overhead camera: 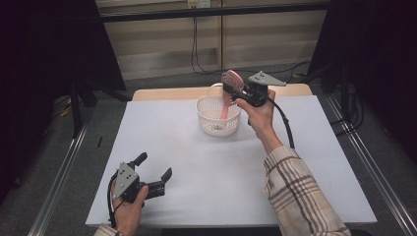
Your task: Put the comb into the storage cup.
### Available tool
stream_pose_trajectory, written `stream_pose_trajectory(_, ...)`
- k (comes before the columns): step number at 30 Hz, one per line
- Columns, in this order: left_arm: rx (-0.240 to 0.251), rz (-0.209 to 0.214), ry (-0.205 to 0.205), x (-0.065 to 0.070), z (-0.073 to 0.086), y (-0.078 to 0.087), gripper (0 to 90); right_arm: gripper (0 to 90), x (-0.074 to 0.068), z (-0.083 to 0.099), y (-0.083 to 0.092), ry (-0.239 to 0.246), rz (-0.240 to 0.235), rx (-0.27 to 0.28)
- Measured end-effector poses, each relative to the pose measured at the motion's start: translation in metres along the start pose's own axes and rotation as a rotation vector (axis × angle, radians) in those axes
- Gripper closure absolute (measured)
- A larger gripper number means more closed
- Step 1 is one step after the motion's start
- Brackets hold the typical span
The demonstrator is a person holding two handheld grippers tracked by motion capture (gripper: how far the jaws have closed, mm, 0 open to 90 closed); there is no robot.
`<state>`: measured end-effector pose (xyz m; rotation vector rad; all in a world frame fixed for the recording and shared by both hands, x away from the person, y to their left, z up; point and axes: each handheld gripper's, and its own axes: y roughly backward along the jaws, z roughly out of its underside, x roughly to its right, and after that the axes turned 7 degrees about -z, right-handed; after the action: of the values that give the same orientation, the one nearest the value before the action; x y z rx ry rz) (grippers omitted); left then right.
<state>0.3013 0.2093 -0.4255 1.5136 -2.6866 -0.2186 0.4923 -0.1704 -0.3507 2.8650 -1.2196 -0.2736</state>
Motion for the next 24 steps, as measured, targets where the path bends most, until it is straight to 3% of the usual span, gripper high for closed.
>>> stream_pose_trajectory(10,-0.006,-0.003,-0.023,0.000,-0.001,0.001,2.6,63.8,0.000,0.012,-0.007,-0.009,-0.017,-0.008)
stream_pose_trajectory(24,-0.003,-0.006,-0.016,0.000,0.000,0.001,2.6,63.8,0.005,0.023,-0.010,-0.043,-0.023,-0.018)
